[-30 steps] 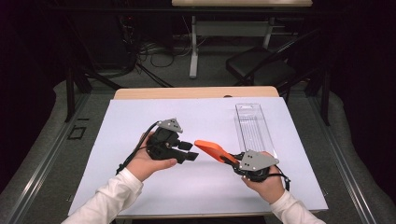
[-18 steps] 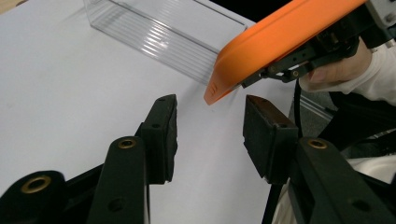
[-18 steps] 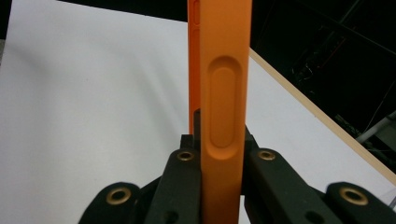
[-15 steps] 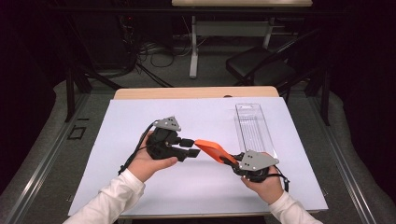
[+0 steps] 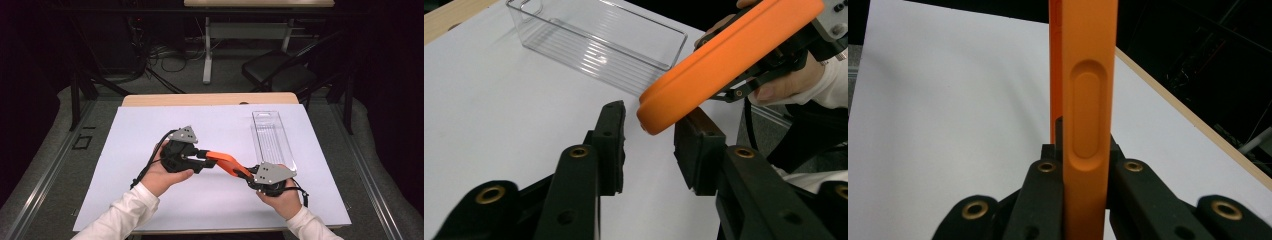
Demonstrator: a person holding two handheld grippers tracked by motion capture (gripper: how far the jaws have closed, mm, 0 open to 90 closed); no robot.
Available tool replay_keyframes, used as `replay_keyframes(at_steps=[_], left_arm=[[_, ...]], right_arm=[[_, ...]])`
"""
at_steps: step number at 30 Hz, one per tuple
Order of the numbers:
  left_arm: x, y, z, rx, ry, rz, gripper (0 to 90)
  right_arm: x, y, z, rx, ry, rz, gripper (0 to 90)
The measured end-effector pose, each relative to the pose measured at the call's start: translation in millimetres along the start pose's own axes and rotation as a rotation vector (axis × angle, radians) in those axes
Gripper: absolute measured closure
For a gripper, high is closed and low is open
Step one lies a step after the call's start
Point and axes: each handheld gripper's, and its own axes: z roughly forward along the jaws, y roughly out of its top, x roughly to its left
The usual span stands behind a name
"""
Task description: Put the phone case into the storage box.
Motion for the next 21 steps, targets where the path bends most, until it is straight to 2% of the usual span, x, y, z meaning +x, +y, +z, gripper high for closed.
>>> replay_keyframes(at_steps=[12,21], left_arm=[[0.9,-0.7,-1.6,-0.011,0.018,0.013,71.5],[2.3,-2.6,0.8,-0.006,0.024,0.0,72.2]], right_arm=[[1.9,-0.7,2.2,0.0,0.013,0.005,86.5],[3.7,-0.5,3.9,0.001,0.026,0.006,86.5]])
